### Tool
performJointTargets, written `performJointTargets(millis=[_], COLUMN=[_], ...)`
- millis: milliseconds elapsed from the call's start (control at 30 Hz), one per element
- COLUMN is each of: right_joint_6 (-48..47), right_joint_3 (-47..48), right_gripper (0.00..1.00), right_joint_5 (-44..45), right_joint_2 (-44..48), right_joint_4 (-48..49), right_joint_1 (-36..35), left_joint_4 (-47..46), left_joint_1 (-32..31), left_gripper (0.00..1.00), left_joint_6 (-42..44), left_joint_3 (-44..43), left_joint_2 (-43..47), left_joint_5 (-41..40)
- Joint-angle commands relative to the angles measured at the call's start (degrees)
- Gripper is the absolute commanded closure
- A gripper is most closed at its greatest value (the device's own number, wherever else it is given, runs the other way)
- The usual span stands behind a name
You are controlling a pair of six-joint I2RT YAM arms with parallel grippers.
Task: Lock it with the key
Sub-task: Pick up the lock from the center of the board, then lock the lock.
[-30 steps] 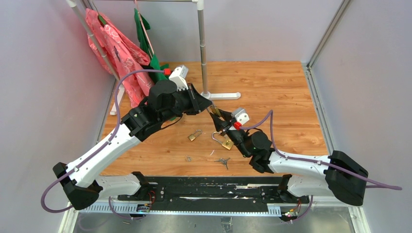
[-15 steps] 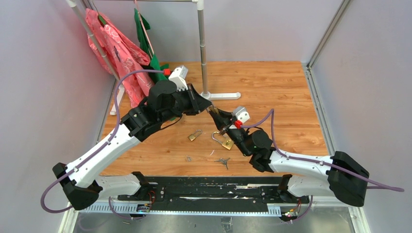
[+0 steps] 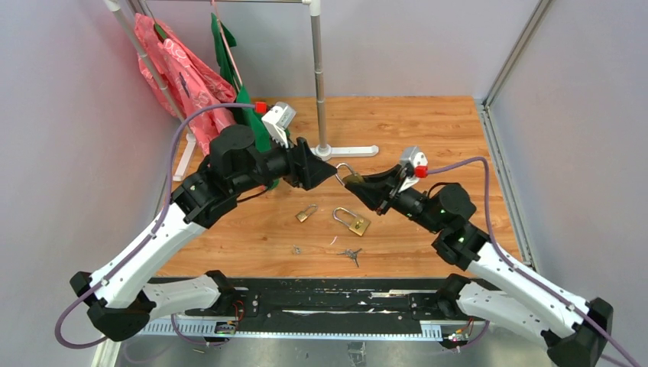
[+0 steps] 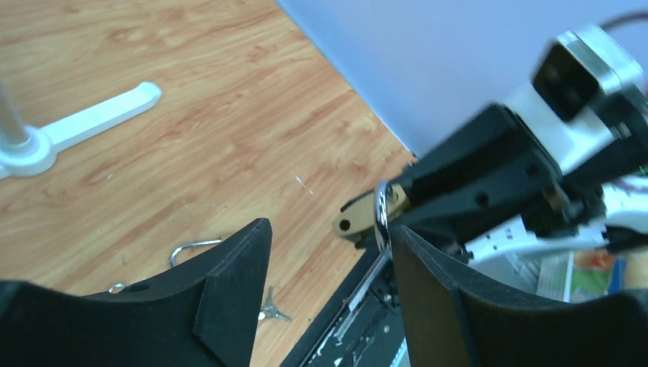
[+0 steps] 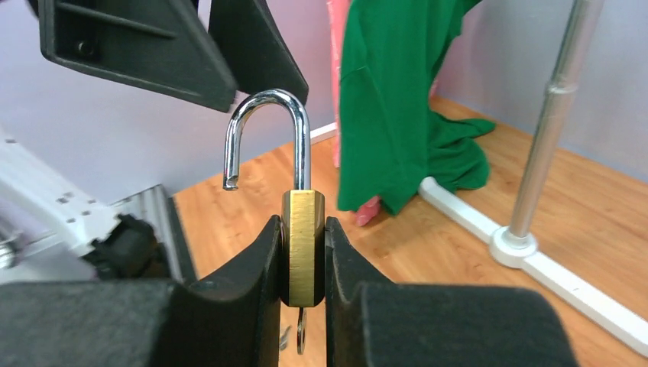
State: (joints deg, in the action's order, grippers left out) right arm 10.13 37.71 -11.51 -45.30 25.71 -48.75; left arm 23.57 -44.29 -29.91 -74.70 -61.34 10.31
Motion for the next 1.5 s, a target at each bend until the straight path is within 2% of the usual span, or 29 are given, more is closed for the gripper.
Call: performJointTargets(millis=[0,167,333,500,633,667,767,933,1200,1467], right_joint_6=[12.1,17.4,25.2,25.8,25.2,25.1,25.0,25.3,28.1,30.8], right_joint_3=[4.5,5.9,6.5,6.6,6.8,6.7,6.9,7.5,7.3,6.3], right_gripper=[1.00,1.00,1.00,1.00,1.00,1.00,1.00,1.00,1.00,1.00], right_joint_5=[-22.3,-32.0,-38.1,-38.3,-37.9,-37.6,-37.4,-38.2,-40.3,-39.9], right_joint_2=[3.4,4.1,1.8,0.5,0.0,0.0,-0.1,-0.1,-0.4,-1.6], right_joint_4=[-9.1,-6.8,0.3,0.9,0.7,0.8,0.7,0.9,3.7,7.6], right_joint_1=[7.5,9.9,11.0,11.0,11.1,11.1,11.1,11.1,11.1,11.1], left_joint_4=[-2.2,-4.9,-7.0,-8.7,-9.0,-8.8,-7.4,-5.6,-5.9,-9.1], left_joint_1=[0.8,0.8,0.8,0.8,0.8,0.8,0.8,0.8,0.8,0.8], left_gripper=[0.35,0.40,0.40,0.35,0.36,0.38,0.55,0.65,1.00,1.00], left_joint_6=[7.5,7.1,7.7,7.6,6.7,6.6,7.6,8.8,8.7,6.5], left_joint_3=[0.3,2.7,4.2,4.8,5.3,5.2,4.9,4.3,4.1,5.6], left_joint_2=[2.8,4.3,5.8,5.9,4.9,4.7,4.0,2.5,1.8,1.4], left_joint_5=[12.5,17.7,21.0,27.9,31.5,31.9,32.4,32.1,31.5,32.8])
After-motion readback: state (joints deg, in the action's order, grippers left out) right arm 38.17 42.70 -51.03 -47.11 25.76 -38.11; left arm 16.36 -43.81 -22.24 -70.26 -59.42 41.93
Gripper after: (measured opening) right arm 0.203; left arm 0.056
